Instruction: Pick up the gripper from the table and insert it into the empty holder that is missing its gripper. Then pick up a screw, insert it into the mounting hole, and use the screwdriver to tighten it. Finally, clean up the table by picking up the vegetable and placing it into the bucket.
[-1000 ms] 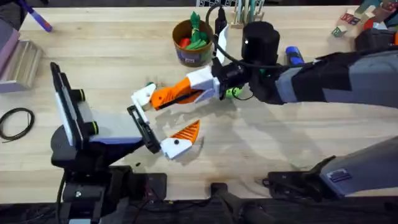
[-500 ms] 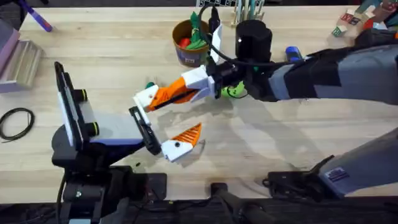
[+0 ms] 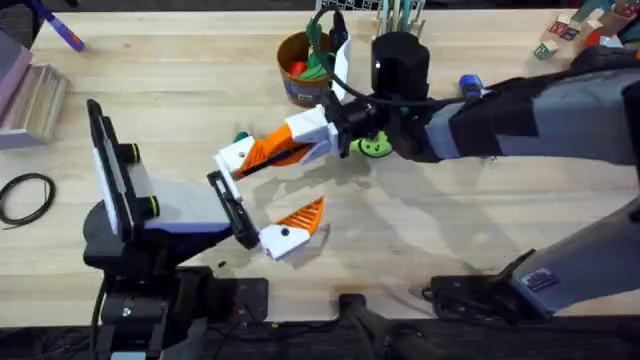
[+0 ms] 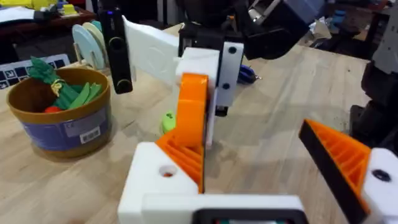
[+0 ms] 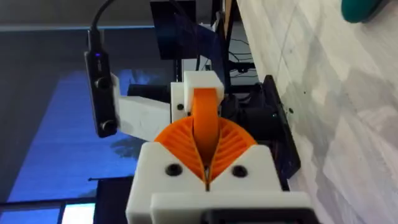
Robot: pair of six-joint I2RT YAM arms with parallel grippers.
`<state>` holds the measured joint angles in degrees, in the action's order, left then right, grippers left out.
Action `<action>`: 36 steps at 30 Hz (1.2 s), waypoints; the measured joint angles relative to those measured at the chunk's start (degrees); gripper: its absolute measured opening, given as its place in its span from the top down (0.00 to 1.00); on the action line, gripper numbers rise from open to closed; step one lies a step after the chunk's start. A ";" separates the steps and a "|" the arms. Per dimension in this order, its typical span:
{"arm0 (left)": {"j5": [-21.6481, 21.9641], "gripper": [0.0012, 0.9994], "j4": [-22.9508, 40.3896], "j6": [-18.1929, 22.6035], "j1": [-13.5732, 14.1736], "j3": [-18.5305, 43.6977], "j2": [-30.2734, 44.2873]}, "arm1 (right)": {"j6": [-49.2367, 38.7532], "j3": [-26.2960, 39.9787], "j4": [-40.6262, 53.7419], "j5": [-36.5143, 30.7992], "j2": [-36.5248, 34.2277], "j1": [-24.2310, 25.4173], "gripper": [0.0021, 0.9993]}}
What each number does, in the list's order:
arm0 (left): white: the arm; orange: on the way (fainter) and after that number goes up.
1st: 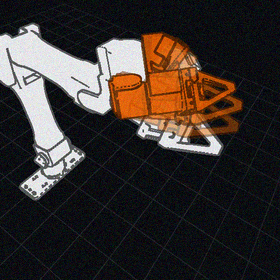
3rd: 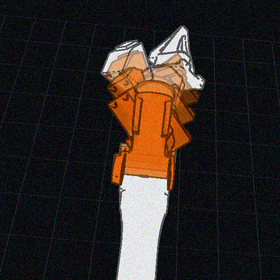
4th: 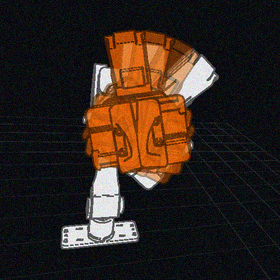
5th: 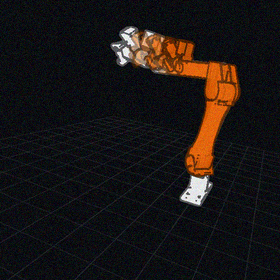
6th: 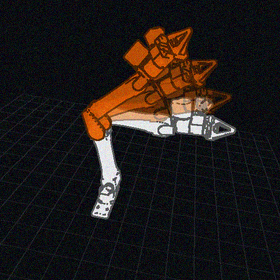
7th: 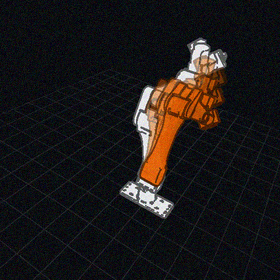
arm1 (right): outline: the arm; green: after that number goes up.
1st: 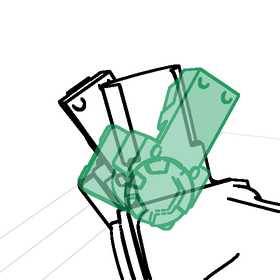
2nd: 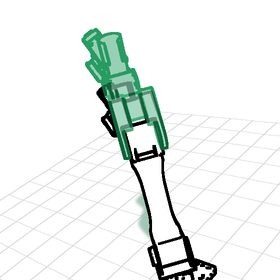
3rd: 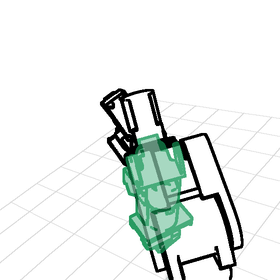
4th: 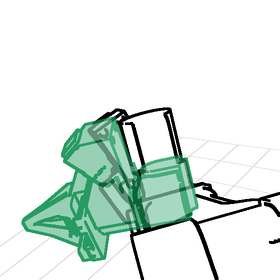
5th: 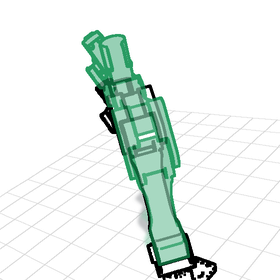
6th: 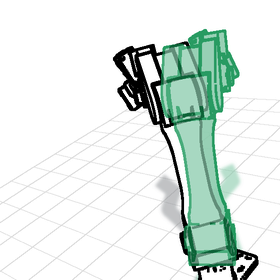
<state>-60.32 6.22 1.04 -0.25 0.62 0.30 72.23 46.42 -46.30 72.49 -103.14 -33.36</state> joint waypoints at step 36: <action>-0.10 0.01 -0.02 0.24 0.00 0.00 0.02 | -1.60 5.17 0.92 5.86 -4.52 0.94 0.99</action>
<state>-60.42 6.20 1.28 -0.25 0.62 0.32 70.62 51.58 -45.39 78.35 -107.66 -32.42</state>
